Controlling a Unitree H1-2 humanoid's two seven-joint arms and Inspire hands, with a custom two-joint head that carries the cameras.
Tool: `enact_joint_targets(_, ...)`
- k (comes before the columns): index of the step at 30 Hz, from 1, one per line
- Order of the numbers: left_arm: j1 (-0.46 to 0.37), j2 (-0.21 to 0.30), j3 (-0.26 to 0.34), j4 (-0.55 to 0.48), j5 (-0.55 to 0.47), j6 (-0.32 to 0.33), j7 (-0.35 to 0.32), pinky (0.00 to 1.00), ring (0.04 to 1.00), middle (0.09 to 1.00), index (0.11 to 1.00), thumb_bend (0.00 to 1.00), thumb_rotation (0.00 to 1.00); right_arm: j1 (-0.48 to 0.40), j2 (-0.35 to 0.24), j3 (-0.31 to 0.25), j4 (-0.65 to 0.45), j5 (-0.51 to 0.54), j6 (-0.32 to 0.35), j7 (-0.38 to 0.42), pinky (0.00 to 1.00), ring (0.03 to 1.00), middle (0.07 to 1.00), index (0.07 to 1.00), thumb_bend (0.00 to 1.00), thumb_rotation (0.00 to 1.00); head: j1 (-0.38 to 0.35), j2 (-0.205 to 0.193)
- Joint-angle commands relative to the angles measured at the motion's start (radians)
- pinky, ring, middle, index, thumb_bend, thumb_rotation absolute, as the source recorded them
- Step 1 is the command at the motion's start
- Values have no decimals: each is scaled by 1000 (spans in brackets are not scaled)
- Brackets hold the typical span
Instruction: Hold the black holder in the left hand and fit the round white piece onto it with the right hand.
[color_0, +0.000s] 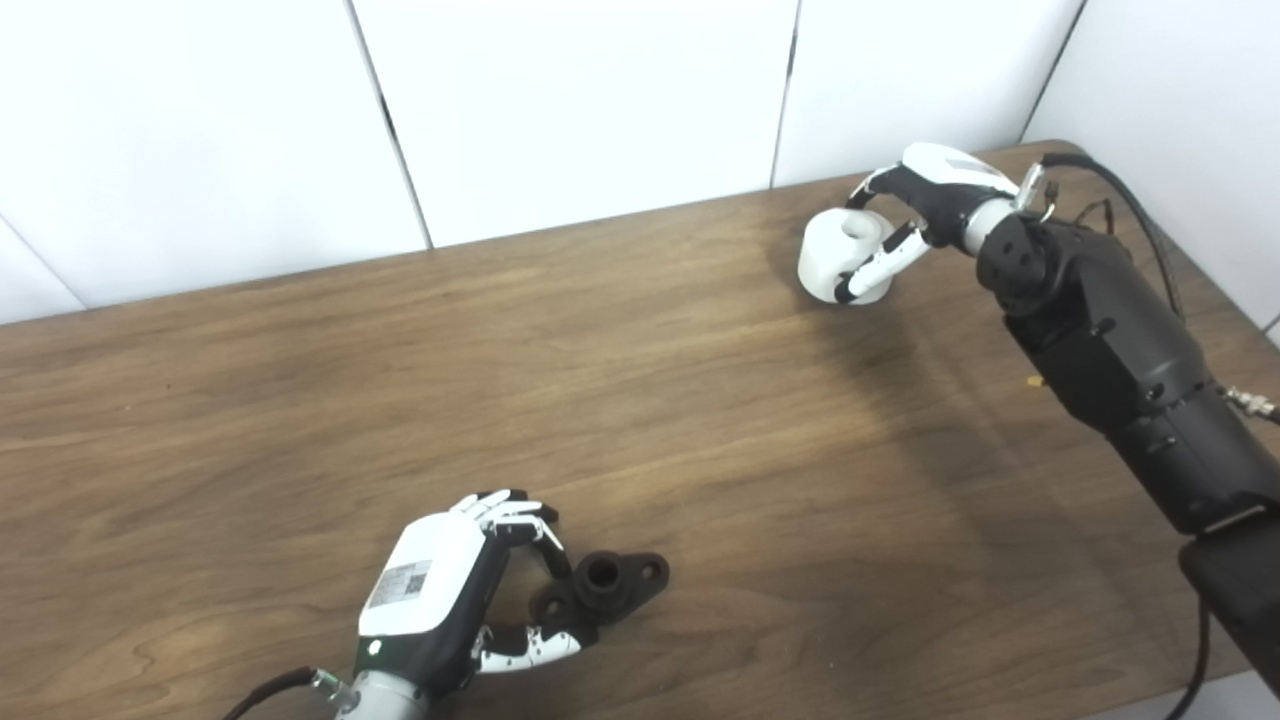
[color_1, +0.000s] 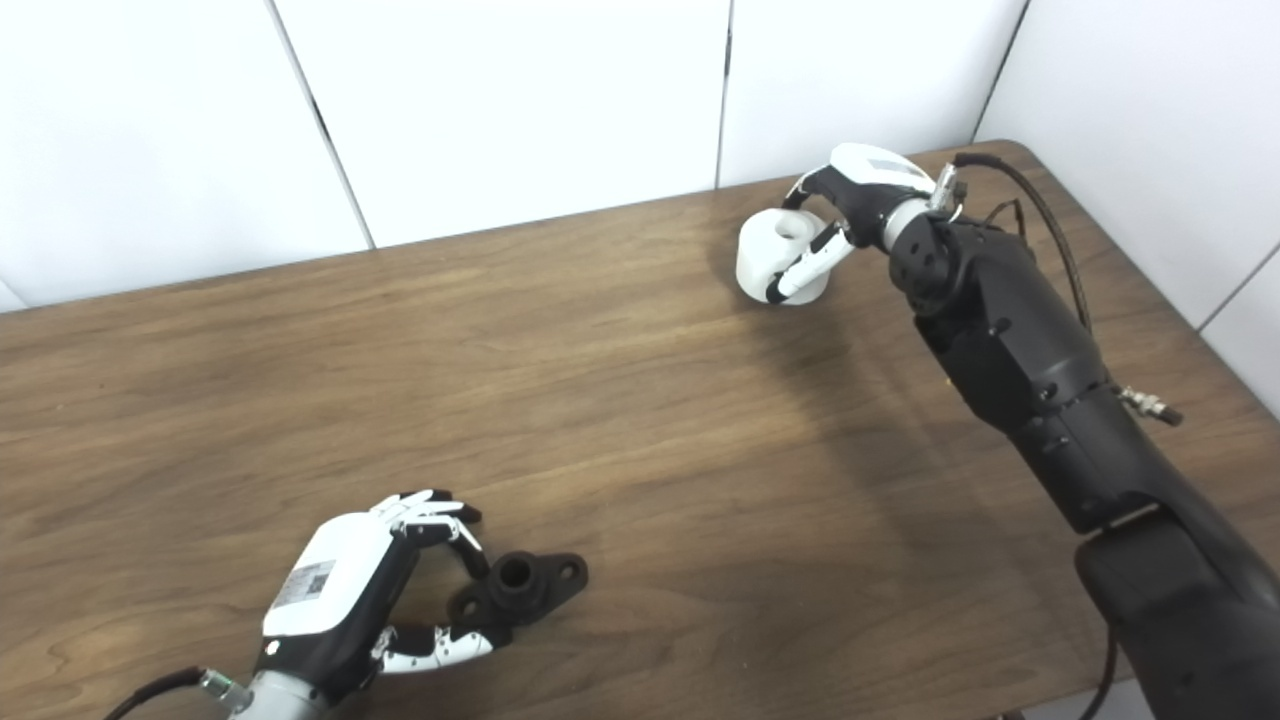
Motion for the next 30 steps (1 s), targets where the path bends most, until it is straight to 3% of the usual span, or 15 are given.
enact_joint_targets(1,15,8,-3,-6,-1,5,-25,898,876,780,487,519,58,-45,-20,-10,-22,-7,-16,-32,930,1000,919,733,938,322,1,1)
enact_joint_targets(10,14,4,-3,-14,1,10,-36,905,876,783,487,519,57,-42,-22,-3,-19,-7,-19,-28,940,1000,915,728,928,316,3,3)
enact_joint_targets(30,14,-2,0,-14,6,8,-37,901,872,783,487,518,58,-38,-15,-23,-23,30,-28,-51,916,978,860,624,853,237,5,7)
